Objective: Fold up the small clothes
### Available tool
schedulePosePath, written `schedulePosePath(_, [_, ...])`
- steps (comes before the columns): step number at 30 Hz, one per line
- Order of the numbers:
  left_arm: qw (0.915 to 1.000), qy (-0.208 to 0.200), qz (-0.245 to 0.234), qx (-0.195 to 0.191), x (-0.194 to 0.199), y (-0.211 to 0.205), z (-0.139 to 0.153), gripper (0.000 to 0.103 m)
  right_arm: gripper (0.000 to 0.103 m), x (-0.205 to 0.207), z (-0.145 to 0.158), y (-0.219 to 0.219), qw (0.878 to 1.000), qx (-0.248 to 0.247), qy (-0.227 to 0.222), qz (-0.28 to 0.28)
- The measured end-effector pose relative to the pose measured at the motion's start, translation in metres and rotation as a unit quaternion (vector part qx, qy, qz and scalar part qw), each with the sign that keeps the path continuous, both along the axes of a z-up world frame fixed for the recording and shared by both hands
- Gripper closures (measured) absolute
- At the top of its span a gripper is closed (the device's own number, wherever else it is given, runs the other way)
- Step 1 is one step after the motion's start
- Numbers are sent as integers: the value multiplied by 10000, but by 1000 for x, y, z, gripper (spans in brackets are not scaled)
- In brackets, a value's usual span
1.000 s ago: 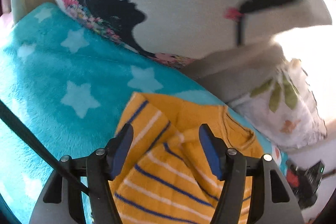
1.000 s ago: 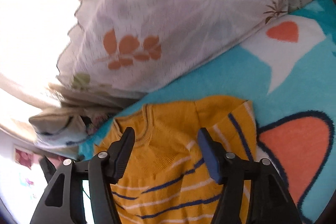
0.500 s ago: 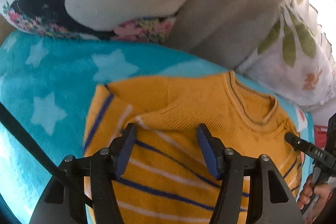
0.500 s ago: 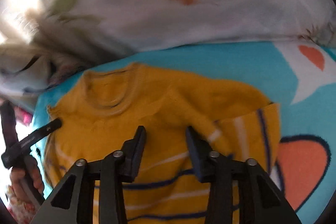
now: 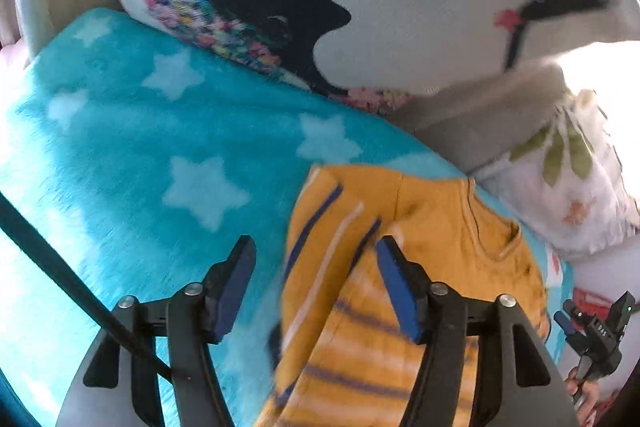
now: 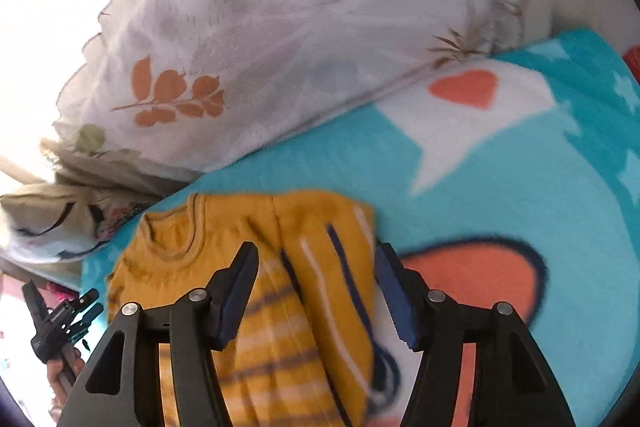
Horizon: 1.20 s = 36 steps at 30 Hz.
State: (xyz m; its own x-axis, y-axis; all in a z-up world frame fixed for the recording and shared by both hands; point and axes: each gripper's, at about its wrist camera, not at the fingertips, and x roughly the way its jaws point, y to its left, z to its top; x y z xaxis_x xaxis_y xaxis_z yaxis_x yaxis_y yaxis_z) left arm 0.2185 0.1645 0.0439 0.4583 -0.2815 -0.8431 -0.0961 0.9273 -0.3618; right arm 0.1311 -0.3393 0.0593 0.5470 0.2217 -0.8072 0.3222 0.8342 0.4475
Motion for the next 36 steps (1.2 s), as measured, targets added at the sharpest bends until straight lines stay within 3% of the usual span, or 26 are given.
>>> schedulePosePath(7, [9987,255,-445,-16,-58,-11,-22,33,35,-83,-10,16,9980,439,78,438])
schedulePosePath(10, [9964,419,-716,-145,-74,-28,-38,30,33,-100,-23,30,9964,566,128,616])
schedulePosePath(12, [9956,458,-821,2,-77,-42,-45,30,33,-101,-39,41,9953,618,252,701])
schedulePosePath(13, [9941,415,-905,424,-80,-51,-42,51,38,-99,-47,46,9940,722,299,766])
schedulePosePath(14, [9918,497,-963,683,-81,-56,-41,83,67,-96,-52,50,9924,846,349,827])
schedulePosePath(15, [9917,550,-946,676,-84,-55,-36,86,81,-95,-55,50,9919,903,421,787])
schedulePosePath(17, [9948,603,-654,495,-91,-40,-27,97,86,-99,-52,38,9921,1052,349,594])
schedulePosePath(21, [9968,736,-205,243,-100,-16,-26,95,86,-113,-57,10,9938,977,493,185])
schedulePosePath(25, [9978,560,-71,340,-120,-14,-18,92,81,-122,-42,7,9970,656,387,167])
schedulePosePath(29, [9979,379,314,428,-142,-2,3,69,64,-128,-25,6,9985,478,194,154])
schedulePosePath(32, [9966,118,635,502,-170,8,23,53,63,-134,-17,12,9992,318,68,232])
schedulePosePath(36, [9931,-129,858,791,-207,10,42,49,63,-143,-14,22,9989,92,3,457])
